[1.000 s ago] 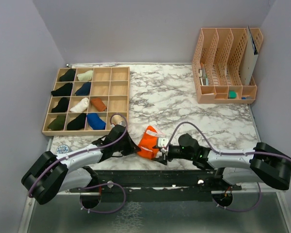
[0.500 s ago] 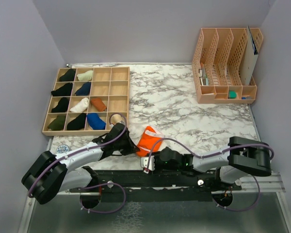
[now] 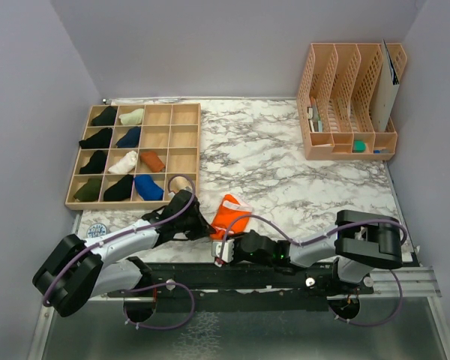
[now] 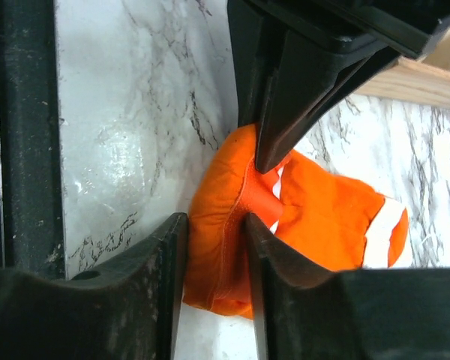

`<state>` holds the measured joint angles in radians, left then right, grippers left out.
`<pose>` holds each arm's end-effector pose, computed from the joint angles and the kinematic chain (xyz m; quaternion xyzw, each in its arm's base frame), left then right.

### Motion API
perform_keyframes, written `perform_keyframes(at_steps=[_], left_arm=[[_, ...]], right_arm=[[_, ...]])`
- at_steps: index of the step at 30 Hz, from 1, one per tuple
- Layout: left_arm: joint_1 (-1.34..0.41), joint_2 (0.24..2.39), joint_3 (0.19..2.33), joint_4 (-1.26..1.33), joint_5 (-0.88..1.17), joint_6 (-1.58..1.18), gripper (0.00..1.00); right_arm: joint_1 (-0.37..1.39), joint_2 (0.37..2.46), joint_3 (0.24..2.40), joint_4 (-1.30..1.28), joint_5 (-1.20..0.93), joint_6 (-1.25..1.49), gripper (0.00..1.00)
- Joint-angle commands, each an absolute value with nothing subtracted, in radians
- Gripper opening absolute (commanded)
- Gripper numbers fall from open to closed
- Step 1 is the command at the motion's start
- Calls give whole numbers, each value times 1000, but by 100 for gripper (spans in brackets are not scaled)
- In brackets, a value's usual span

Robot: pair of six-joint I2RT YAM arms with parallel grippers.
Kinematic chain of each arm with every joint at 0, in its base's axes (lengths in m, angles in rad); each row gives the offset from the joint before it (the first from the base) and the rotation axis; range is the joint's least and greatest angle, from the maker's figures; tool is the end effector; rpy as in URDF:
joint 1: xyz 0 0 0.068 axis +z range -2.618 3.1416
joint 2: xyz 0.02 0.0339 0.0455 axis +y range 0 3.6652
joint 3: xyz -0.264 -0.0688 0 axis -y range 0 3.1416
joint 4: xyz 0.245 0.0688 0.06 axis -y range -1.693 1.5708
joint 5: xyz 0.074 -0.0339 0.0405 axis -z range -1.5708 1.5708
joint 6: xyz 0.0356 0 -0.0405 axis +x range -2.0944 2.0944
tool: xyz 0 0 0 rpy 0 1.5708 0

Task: Roll the underwear
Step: Roll the underwear to the center of the board.

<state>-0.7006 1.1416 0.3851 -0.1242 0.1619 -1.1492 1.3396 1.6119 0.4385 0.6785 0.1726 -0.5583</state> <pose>0.1484 -0.1327 0.1449 -0.1820 0.9206 -0.3150 0.1422 0.0694 0.2682 0.1228 -0.6697 0.5343 0.1259 0.5002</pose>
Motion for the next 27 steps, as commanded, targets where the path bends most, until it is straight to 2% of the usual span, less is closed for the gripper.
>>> perform_keyframes(at_steps=[1, 8, 12, 17, 22, 27], left_arm=[[-700, 1122, 389, -173, 161, -1162, 0], [-700, 1133, 393, -172, 162, -1157, 0], [-700, 1137, 400, -168, 163, -1157, 0], [-700, 1125, 401, -174, 163, -1157, 0], [-697, 1084, 377, -184, 154, -1162, 0], [-685, 1042, 364, -212, 134, -1151, 24]], right_arm=[[1345, 1664, 403, 641, 305, -555, 45], [1348, 1653, 389, 672, 306, -561, 46], [1351, 1673, 393, 664, 283, -554, 36], [1351, 1688, 386, 660, 324, -503, 14], [1343, 1665, 393, 640, 217, -396, 4], [1273, 1617, 390, 654, -104, -254, 1]])
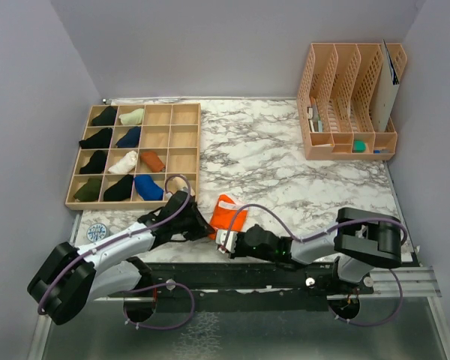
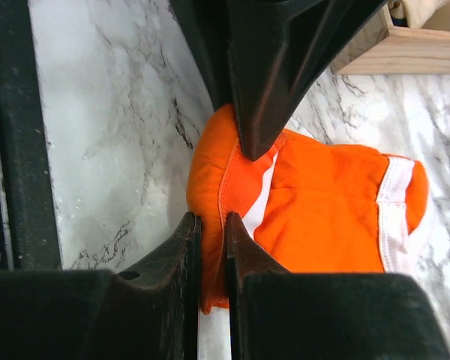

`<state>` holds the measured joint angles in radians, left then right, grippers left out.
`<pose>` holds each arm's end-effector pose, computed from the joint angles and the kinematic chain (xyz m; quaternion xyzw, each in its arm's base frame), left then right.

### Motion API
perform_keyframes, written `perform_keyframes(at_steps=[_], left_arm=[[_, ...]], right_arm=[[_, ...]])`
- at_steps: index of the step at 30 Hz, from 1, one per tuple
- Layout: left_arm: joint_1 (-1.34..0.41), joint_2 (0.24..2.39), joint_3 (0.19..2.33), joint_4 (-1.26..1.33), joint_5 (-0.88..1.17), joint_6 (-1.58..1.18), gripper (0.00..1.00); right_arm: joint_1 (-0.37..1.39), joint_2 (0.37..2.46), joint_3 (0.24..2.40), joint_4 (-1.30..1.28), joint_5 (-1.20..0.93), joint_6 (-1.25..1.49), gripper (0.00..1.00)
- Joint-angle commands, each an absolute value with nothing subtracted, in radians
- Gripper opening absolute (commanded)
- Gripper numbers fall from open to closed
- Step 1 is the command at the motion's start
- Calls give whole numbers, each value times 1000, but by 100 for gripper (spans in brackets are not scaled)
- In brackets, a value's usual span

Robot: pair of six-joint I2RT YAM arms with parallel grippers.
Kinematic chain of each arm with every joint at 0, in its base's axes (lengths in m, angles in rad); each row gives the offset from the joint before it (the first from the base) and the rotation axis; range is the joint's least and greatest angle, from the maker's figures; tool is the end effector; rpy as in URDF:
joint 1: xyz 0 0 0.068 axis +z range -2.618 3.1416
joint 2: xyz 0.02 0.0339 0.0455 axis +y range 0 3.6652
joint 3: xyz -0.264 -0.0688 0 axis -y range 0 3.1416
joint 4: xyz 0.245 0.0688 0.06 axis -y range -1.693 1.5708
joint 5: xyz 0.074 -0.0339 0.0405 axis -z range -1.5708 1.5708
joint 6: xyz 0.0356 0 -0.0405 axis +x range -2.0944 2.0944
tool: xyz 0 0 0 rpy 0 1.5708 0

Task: Roll the underwear
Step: Roll the underwear to the center of the board.

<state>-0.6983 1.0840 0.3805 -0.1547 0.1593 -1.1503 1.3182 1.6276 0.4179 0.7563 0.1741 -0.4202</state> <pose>0.1446 -0.1287 0.1515 -0.1823 0.9167 -0.3225 0.1499 0.0749 0.2654 0.1213 -0.6155 0.5804 0.1628 0.5077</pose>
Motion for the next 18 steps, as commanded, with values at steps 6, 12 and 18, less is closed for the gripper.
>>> perform_keyframes(at_steps=[6, 12, 18], left_arm=[[-659, 958, 365, -280, 97, -1121, 47], [-655, 891, 342, -273, 91, -1104, 57], [-655, 804, 298, -213, 113, -1067, 67]], right_arm=[[1128, 1650, 375, 750, -410, -48, 0], [996, 1750, 367, 934, -657, 183, 0], [918, 1864, 383, 1049, -790, 352, 1]])
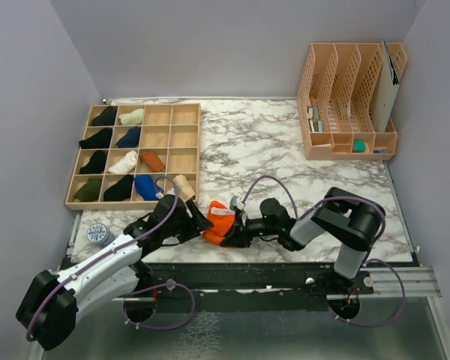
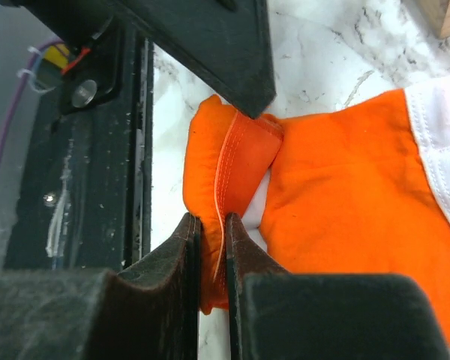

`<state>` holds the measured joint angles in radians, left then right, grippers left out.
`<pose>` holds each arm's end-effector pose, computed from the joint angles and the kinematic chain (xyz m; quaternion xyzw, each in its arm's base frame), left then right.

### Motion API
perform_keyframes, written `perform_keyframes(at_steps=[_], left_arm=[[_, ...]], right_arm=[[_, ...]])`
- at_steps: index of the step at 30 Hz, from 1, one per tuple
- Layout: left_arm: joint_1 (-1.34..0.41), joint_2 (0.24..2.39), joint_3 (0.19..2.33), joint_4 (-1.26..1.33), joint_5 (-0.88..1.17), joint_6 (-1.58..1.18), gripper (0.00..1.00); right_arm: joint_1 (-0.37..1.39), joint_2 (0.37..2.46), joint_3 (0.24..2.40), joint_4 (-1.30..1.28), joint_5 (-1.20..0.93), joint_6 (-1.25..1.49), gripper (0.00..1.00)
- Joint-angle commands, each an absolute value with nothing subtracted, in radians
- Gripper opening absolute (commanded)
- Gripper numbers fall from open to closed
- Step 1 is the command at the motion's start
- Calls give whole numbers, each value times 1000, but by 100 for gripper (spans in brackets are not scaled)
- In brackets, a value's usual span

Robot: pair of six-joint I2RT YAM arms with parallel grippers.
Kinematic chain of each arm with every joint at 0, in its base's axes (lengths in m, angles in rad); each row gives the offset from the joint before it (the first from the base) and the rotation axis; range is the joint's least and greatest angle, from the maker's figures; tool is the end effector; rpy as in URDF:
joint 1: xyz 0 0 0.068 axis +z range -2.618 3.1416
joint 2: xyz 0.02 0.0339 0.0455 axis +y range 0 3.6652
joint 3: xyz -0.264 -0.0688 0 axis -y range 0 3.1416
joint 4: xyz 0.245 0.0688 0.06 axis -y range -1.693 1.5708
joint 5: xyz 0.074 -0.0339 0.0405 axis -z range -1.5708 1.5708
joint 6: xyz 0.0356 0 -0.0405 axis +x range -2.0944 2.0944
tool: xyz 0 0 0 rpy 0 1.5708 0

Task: Roll the underwear
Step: Roll the underwear to the center of the board.

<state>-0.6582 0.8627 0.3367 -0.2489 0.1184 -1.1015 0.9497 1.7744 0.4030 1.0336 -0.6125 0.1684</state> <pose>0.1307 -0.1064 0.1664 -0.1799 0.9028 -0.3329 0.2045 0.1451 0.2380 0.1096 -0.4574 0.6530 0.5009 0.3369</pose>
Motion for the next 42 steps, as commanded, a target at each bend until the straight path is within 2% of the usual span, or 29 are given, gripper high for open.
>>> perform_keyframes(at_steps=[1, 5, 14, 18, 36, 42], left_arm=[[-655, 790, 290, -209, 113, -1065, 67], [-655, 741, 248, -186, 133, -1064, 69], [-655, 672, 171, -70, 219, -1030, 69], [-656, 640, 146, -49, 226, -1026, 70], [-658, 650, 168, -105, 198, -966, 70], [-670, 727, 169, -83, 180, -984, 69]], right_arm=[[902, 1879, 372, 1085, -793, 384, 1], [839, 1915, 364, 1116, -799, 494, 1], [819, 1907, 525, 653, -751, 460, 1], [803, 1952, 568, 582, -777, 479, 1], [715, 2024, 555, 682, -840, 668, 1], [713, 2046, 567, 694, -832, 706, 1]])
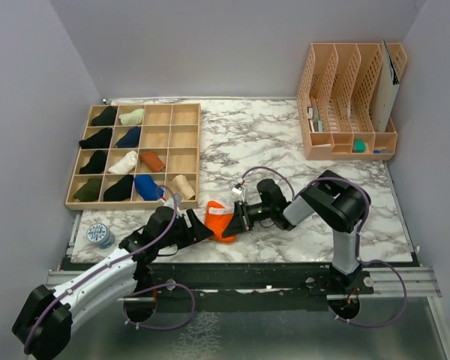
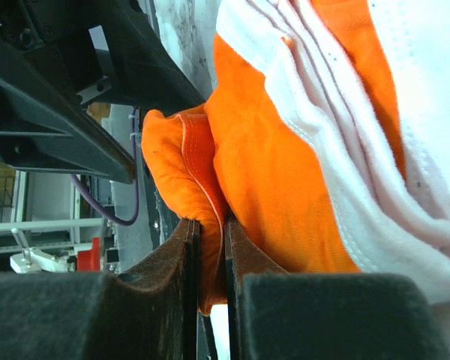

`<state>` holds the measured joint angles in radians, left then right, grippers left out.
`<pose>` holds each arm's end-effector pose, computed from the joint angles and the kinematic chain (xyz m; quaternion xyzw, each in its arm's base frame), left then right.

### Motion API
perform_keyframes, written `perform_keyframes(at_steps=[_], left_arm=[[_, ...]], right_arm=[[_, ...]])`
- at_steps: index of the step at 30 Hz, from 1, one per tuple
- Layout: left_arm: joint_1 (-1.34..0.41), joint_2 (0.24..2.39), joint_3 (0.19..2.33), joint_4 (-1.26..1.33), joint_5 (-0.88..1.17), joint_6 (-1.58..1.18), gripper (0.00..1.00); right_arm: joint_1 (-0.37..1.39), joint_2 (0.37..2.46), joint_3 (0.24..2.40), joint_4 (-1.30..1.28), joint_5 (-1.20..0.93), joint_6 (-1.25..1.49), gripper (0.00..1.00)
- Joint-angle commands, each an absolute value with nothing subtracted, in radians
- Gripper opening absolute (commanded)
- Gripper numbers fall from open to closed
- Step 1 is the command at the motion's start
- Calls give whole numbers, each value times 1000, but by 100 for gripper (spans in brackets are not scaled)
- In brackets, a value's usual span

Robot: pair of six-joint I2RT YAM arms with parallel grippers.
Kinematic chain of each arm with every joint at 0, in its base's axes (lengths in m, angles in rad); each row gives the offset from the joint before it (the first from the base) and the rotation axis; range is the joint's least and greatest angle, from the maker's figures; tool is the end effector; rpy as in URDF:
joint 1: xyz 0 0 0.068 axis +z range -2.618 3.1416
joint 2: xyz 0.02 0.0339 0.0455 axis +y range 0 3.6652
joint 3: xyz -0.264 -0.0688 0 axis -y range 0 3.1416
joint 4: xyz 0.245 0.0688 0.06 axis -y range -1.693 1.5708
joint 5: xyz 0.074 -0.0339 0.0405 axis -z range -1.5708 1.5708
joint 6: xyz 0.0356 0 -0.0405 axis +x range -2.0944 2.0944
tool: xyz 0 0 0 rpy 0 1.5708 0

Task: Roll the underwear
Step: Roll the underwear to the center of the board.

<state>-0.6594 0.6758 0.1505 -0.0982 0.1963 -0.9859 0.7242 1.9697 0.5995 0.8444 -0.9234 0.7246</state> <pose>0.1100 -0.0940 0.1441 -0.0998 0.8811 -0.3920 0.2449 0.2154 0.2285 0.0807 -0.2222 0.7759 0.5852 0.0788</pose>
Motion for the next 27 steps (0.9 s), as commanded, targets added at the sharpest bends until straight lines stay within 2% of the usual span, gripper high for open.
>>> perform_keyframes(at_steps=[1, 8, 12, 13, 14, 21, 25, 27], left_arm=[[-672, 746, 173, -77, 169, -989, 69], [-701, 899, 179, 20, 97, -1016, 68], [-718, 957, 190, 10, 48, -1030, 56], [-724, 965, 188, 3, 31, -1037, 47], [-730, 969, 183, 2, 18, -1044, 44], [-746, 997, 175, -37, -40, -1055, 41], [-746, 1032, 206, -64, -32, -1045, 41], [-746, 1041, 213, -69, -24, -1045, 41]], right_arm=[[713, 2047, 568, 693, -831, 710, 1], [712, 2051, 575, 693, -825, 717, 5], [711, 2043, 576, 679, -818, 716, 7], [710, 2039, 573, 681, -819, 717, 8], [710, 2034, 568, 692, -822, 723, 11], [711, 1954, 541, 738, -837, 714, 32], [710, 1844, 544, 634, -799, 595, 60], [710, 1785, 543, 566, -764, 544, 64]])
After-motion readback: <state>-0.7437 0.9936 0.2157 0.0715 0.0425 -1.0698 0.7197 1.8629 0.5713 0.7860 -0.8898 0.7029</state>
